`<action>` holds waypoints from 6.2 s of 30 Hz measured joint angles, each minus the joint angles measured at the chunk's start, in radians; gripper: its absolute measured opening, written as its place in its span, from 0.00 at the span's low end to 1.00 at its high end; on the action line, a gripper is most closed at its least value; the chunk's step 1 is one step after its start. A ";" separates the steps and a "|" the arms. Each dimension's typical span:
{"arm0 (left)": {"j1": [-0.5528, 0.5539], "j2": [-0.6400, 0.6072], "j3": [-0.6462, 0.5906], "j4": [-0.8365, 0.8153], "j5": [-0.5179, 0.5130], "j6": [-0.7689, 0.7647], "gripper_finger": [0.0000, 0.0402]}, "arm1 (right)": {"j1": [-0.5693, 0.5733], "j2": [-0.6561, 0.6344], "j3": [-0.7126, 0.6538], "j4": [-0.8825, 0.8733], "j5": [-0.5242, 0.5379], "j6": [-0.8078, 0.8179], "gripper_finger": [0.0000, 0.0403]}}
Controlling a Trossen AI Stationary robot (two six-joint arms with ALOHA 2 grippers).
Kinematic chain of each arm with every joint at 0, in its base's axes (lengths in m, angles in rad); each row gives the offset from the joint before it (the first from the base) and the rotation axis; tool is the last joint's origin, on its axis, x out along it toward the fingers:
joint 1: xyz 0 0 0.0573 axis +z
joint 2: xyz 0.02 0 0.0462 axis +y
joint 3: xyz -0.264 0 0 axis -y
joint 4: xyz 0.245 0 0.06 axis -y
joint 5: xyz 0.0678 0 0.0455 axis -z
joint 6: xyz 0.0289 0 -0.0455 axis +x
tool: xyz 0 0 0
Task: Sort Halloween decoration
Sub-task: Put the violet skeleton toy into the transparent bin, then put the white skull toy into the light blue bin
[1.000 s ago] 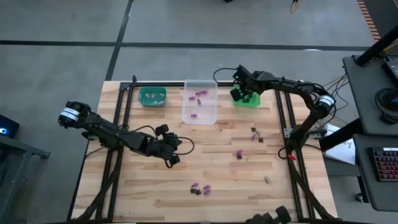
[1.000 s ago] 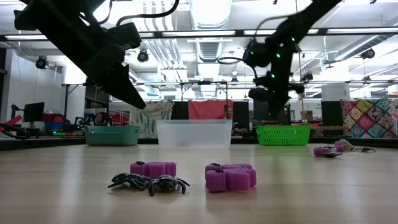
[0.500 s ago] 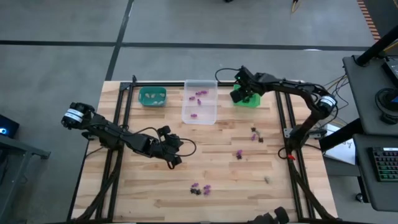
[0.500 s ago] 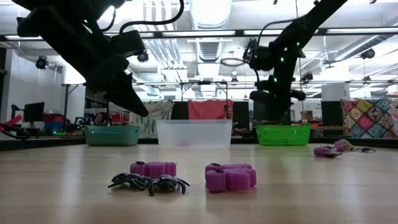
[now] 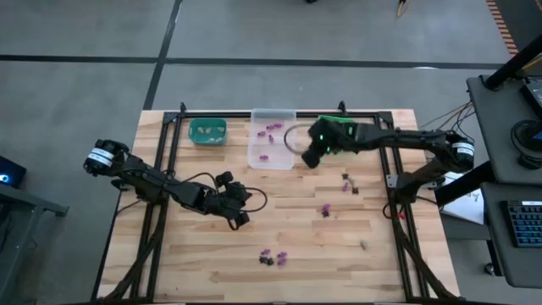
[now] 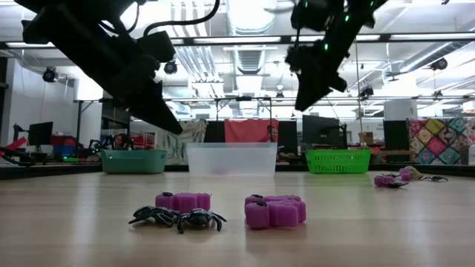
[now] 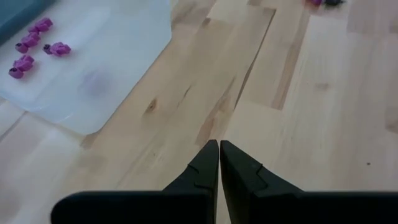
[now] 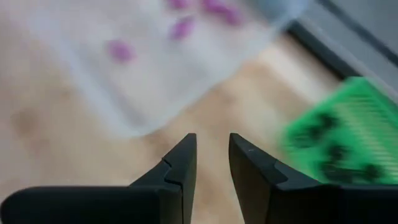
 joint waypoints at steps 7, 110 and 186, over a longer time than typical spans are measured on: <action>0.000 0.000 0.000 0.029 -0.001 0.022 0.00 | 0.184 0.005 0.000 -0.013 -0.103 0.011 0.21; -0.179 -0.393 0.000 -0.019 -0.550 0.270 0.00 | -0.176 0.467 0.368 0.109 -0.097 -0.322 0.03; -0.182 -0.305 0.000 0.006 -0.233 0.073 0.00 | 0.366 -0.055 -0.095 -0.350 -0.099 0.245 0.20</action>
